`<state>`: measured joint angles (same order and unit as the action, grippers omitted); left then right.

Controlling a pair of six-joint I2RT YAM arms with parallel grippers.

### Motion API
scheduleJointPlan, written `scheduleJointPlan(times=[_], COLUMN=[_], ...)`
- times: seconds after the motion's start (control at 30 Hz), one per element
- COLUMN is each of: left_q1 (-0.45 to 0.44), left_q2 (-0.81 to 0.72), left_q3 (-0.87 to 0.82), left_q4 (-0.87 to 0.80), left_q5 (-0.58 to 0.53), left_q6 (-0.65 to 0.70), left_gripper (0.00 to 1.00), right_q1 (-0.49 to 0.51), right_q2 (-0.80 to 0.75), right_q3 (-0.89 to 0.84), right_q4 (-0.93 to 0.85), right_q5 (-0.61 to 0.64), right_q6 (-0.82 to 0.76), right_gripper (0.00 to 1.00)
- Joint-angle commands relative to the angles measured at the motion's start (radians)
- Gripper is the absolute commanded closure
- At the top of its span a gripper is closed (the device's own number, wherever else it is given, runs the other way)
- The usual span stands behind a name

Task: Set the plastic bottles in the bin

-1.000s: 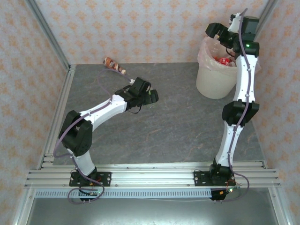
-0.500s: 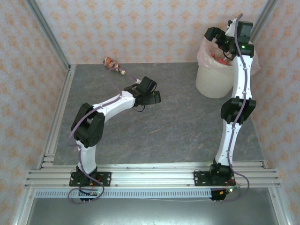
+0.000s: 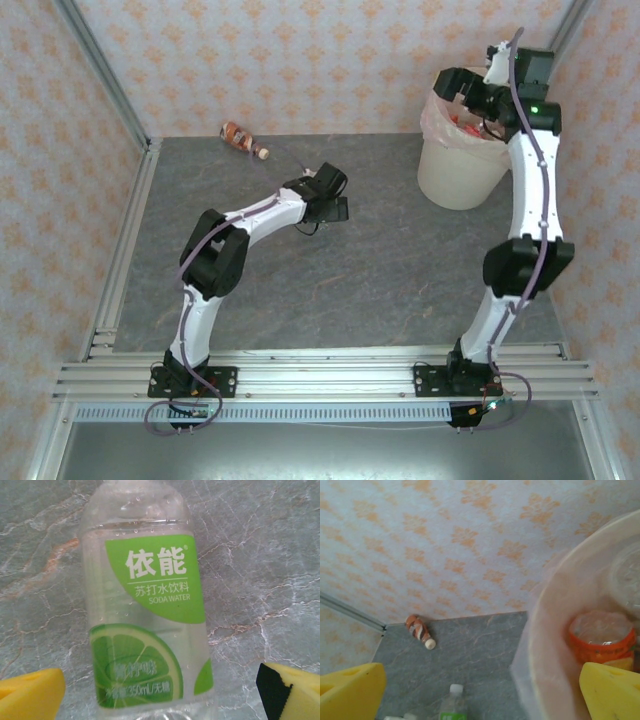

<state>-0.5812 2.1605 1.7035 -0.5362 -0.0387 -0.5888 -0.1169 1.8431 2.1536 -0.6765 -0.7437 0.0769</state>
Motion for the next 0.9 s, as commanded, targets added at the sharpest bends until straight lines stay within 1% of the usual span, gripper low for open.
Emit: scheduleJointPlan(times=[0.0,0.17,0.23,0.4,0.53,0.67,0.77,0.87], left_q1=[-0.003,-0.003,-0.003,-0.01,-0.021,-0.041,-0.081,-0.128], left_q2=[0.028,0.033,0.037,0.028,-0.01,-0.102,-0.218,-0.338], left_q3=[0.035,0.011,0.004,-0.02,-0.041,-0.092,-0.165,-0.22], left_q4=[-0.045,-0.024,-0.019,0.008,0.016,0.058,0.158,0.255], left_q5=[-0.035,-0.029,-0.031,-0.013,-0.023,-0.021,-0.018,-0.011], left_q6=[0.005,-0.011,-0.009,0.005,0.024,0.063,0.147,0.239], left_gripper=[0.01,0.06,0.1,0.3,0.43,0.49,0.5,0.51], right_q1=[0.003,0.002,0.002,0.002,0.003,0.005,0.014,0.024], right_q2=[-0.147,-0.288,-0.332,-0.459,-0.533,-0.578,-0.603,-0.603], right_q3=[-0.176,-0.366,-0.43,-0.638,-0.76,-0.825,-0.888,-0.909], right_q4=[0.189,0.275,0.298,0.39,0.447,0.487,0.562,0.575], right_q5=[0.046,0.055,0.054,0.107,0.122,0.11,0.097,0.089], right_q6=[-0.012,0.034,0.059,0.12,0.127,0.159,0.236,0.285], right_gripper=[0.01,0.01,0.01,0.01,0.01,0.01,0.01,0.01])
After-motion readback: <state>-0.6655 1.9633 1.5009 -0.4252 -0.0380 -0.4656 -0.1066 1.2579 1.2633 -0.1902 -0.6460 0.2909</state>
